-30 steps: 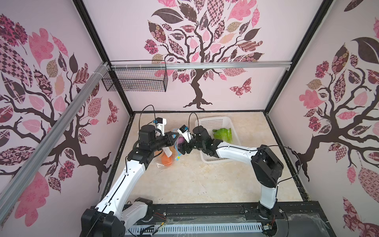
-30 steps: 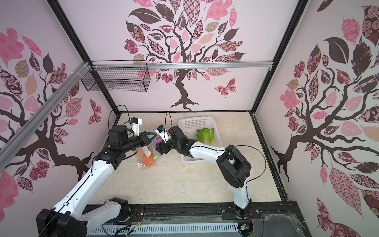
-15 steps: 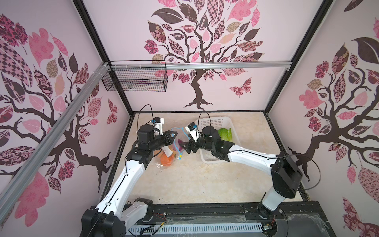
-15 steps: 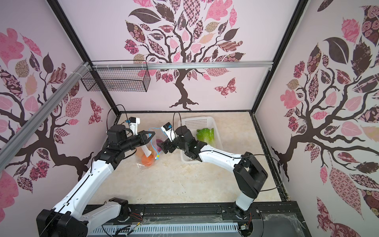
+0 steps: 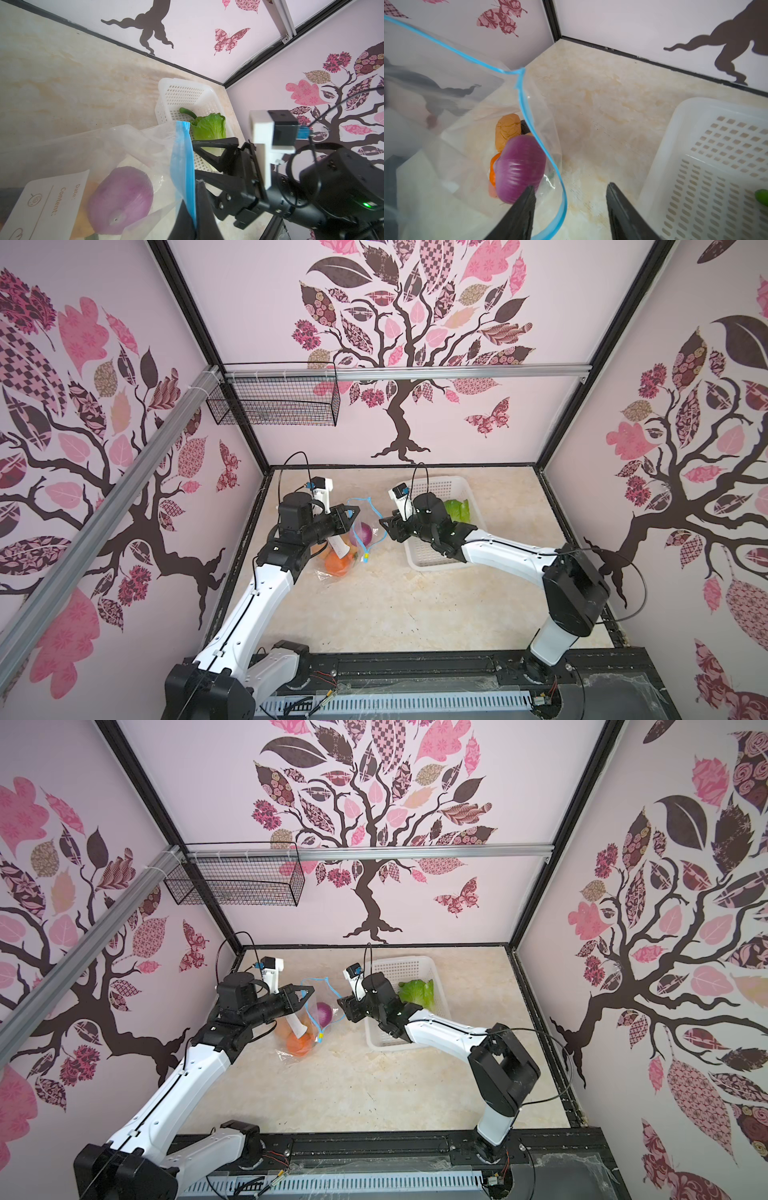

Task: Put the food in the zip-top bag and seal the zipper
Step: 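Open the right gripper inside the bag to drop the onion, then withdraw the right gripper from the bag back toward the basket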

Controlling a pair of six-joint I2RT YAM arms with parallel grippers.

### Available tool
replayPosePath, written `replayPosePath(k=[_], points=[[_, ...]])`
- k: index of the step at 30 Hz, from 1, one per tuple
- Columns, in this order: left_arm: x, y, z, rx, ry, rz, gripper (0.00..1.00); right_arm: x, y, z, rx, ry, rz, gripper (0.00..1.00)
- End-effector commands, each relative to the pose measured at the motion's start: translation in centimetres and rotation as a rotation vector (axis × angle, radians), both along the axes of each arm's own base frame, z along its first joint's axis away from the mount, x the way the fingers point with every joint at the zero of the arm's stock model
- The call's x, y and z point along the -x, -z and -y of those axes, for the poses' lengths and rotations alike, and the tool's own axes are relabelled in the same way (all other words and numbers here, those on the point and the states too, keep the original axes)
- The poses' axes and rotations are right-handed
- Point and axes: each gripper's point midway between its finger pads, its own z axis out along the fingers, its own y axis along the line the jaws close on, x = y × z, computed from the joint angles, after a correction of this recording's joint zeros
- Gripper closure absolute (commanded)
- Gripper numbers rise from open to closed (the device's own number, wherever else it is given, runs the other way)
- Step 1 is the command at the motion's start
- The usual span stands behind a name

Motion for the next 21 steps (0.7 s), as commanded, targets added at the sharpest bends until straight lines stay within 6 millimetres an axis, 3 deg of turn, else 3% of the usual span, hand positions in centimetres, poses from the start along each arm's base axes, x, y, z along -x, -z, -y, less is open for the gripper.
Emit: replayPosePath(k=[1,5,9,15,21], points=[[0.0,-0.7,-0.2,-0.004,0.001,0.042,1.0,-0.9,1.3,-1.0,0.005,0.004,-0.062,0.48],[0.1,-0.9,-0.2,-0.004,0.0,0.047,1.0,-0.7,1.5,-1.7,-0.024,-0.042,-0.122,0.75],[0.1,-1.1,-0.3,-0.008,-0.003,0.051,1.0,-0.2,0.0,-1.1,-0.044,-0.051,-0.106,1.0],[-0.1,-1.7,-1.5,-0.023,-0.045,0.066,1.0,0.6,-5.0,0.3,-0.072,-0.05,-0.008,1.0],[0.4,-5.0,-3.8,-0.085,-0.138,0.162,1.0,1.0,-11.3,0.0,-0.112,-0.098,0.086,1.0]])
